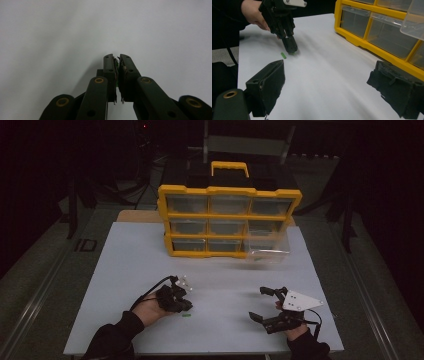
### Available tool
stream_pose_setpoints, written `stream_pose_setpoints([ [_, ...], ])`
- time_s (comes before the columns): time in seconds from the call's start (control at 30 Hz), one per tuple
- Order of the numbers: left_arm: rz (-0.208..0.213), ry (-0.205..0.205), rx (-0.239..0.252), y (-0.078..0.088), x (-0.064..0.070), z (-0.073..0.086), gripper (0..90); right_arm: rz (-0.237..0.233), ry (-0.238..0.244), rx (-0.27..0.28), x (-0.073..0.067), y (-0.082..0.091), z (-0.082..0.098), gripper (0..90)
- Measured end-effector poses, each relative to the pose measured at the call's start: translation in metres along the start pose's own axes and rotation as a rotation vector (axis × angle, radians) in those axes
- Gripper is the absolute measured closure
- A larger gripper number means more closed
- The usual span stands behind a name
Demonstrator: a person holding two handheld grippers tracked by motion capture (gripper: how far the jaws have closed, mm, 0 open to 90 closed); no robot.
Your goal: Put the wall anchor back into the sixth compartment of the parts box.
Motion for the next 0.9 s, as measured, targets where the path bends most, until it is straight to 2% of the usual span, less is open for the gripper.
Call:
stream_pose_setpoints([
  [0.23,-0.024,-0.006,0.011,0.007,-0.001,-0.009,83.7,0.001,0.002,0.002,0.0,0.0,0.0,10.8],
  [0.27,-0.016,-0.001,0.014,0.008,-0.001,-0.01,83.7,0.0,0.002,0.003,0.0,0.0,0.0,10.8],
  [0.33,-0.028,-0.006,0.018,0.011,-0.002,-0.013,83.7,0.001,0.002,0.001,0.0,0.0,0.0,10.7],
  [0.37,-0.017,-0.005,0.017,0.013,-0.001,-0.014,83.7,0.0,0.001,0.001,0.0,0.0,0.0,10.8],
  [0.4,-0.032,-0.009,0.019,0.015,-0.002,-0.015,83.7,0.0,0.002,0.001,0.0,0.0,0.0,10.8],
  [0.5,-0.041,-0.005,0.029,0.02,-0.003,-0.02,83.7,0.001,0.002,0.001,0.0,0.0,0.0,10.7],
  [0.57,-0.033,-0.003,0.029,0.022,-0.003,-0.022,83.7,0.0,0.002,0.0,0.0,0.0,0.0,10.8],
  [0.6,-0.046,-0.004,0.038,0.024,-0.005,-0.024,83.7,0.0,0.002,0.001,0.0,0.0,-0.001,10.8],
  [0.73,-0.046,0.001,0.046,0.03,-0.005,-0.031,83.6,0.001,0.001,0.0,0.0,0.0,0.0,10.8],
  [0.77,-0.059,-0.004,0.047,0.032,-0.006,-0.034,83.6,0.0,0.002,0.0,0.0,0.0,0.0,10.8],
  [0.9,-0.053,-0.006,0.063,0.04,-0.005,-0.042,83.7,0.0,0.001,0.001,0.0,0.0,0.0,10.8],
])
Point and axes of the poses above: each handheld gripper's, and its own axes: y roughly backward along the jaws, z roughly out of its underside, x roughly to its right, the point moved 10 cm from there along -y, roughly forward along the jaws, and after that the axes turned 7 degrees about -z, right-handed, at the moved point
